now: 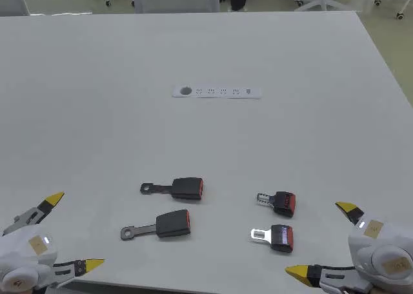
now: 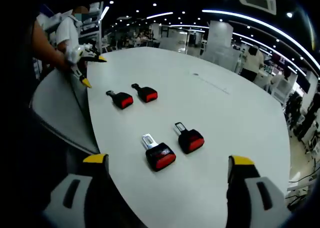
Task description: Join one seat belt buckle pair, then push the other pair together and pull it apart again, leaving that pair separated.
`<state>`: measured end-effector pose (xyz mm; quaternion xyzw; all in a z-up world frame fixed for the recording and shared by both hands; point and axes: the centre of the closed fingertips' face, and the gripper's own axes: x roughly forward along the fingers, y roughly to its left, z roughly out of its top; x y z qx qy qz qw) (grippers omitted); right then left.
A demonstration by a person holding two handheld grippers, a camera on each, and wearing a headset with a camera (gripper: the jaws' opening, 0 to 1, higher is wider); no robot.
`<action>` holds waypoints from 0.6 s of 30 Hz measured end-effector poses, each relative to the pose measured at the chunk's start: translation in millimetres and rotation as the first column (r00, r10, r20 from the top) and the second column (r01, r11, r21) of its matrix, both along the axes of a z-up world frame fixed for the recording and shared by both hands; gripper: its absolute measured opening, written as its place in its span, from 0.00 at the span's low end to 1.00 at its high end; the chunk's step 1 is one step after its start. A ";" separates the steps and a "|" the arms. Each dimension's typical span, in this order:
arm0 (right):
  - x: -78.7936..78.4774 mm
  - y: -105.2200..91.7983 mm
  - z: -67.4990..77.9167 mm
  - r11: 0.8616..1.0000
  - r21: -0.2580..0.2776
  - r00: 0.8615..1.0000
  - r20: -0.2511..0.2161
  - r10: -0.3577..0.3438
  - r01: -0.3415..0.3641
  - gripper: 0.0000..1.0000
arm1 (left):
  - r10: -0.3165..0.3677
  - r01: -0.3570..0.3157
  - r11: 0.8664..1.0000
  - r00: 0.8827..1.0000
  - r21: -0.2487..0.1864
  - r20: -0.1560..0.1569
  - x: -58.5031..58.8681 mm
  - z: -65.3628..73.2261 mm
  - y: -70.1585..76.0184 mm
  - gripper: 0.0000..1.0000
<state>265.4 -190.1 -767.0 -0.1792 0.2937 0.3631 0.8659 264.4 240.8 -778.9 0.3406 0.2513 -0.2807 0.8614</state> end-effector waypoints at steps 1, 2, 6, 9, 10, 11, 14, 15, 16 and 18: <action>-0.8 -1.1 -1.1 1.000 -0.005 1.000 -0.007 -0.004 0.004 1.00 | 0.001 -0.001 1.000 1.000 0.004 0.001 0.1 0.2 0.5 1.00; -0.9 -1.9 -1.4 1.000 -0.008 1.000 -0.008 -0.006 0.006 1.00 | 0.001 -0.001 1.000 1.000 0.004 0.001 0.1 0.2 0.4 1.00; -1.2 -2.3 -1.0 1.000 -0.009 1.000 -0.008 -0.006 0.006 1.00 | -0.002 0.002 1.000 1.000 0.016 0.001 -0.9 -0.1 -0.3 1.00; -0.8 -2.0 0.1 1.000 -0.007 1.000 -0.006 -0.007 0.007 1.00 | -0.006 0.006 1.000 1.000 0.030 -0.004 -1.6 -1.8 1.1 1.00; -0.9 -2.0 -0.2 1.000 -0.008 1.000 -0.008 -0.007 0.007 1.00 | -0.008 0.008 0.999 1.000 0.031 -0.006 -1.9 -2.7 1.3 1.00; -1.1 -1.7 -0.2 1.000 -0.009 1.000 -0.009 -0.005 0.005 1.00 | -0.009 0.009 0.999 1.000 0.031 -0.005 -1.9 -2.6 1.1 1.00; -1.3 -1.1 -0.1 1.000 -0.008 1.000 -0.008 -0.004 0.004 0.99 | -0.010 0.010 0.999 1.000 0.031 -0.002 -1.8 -0.9 0.5 1.00; -1.6 -1.2 -0.3 1.000 -0.009 1.000 -0.009 -0.004 0.004 0.99 | -0.009 0.009 0.999 1.000 0.031 -0.003 -1.9 -0.9 0.5 1.00; -2.0 -1.5 -0.9 1.000 -0.011 1.000 -0.010 -0.006 0.006 0.99 | -0.010 0.010 0.999 1.000 0.032 -0.003 -2.1 -1.2 0.8 1.00; -3.7 -1.1 -1.7 1.000 -0.010 1.000 -0.016 -0.006 0.006 0.99 | -0.011 0.011 0.999 1.000 0.031 -0.001 -2.0 -1.3 1.0 1.00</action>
